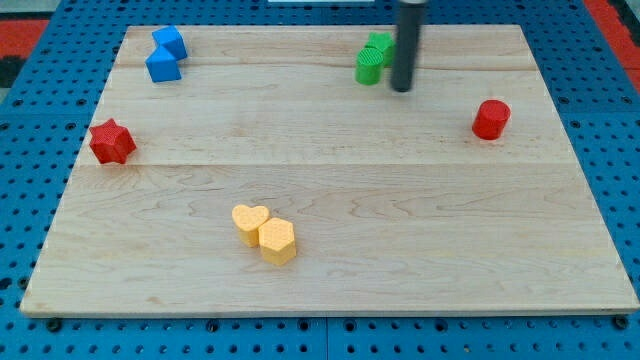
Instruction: Move the red circle diagonally to the top right side of the yellow heart
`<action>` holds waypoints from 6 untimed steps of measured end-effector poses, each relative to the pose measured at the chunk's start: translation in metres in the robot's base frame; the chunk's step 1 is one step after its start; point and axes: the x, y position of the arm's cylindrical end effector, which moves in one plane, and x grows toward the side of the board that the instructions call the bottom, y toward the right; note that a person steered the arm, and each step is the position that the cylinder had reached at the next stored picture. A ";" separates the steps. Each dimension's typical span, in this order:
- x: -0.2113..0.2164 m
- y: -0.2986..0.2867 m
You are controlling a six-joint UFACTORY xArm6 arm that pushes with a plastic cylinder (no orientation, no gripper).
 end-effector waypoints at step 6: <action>0.169 -0.169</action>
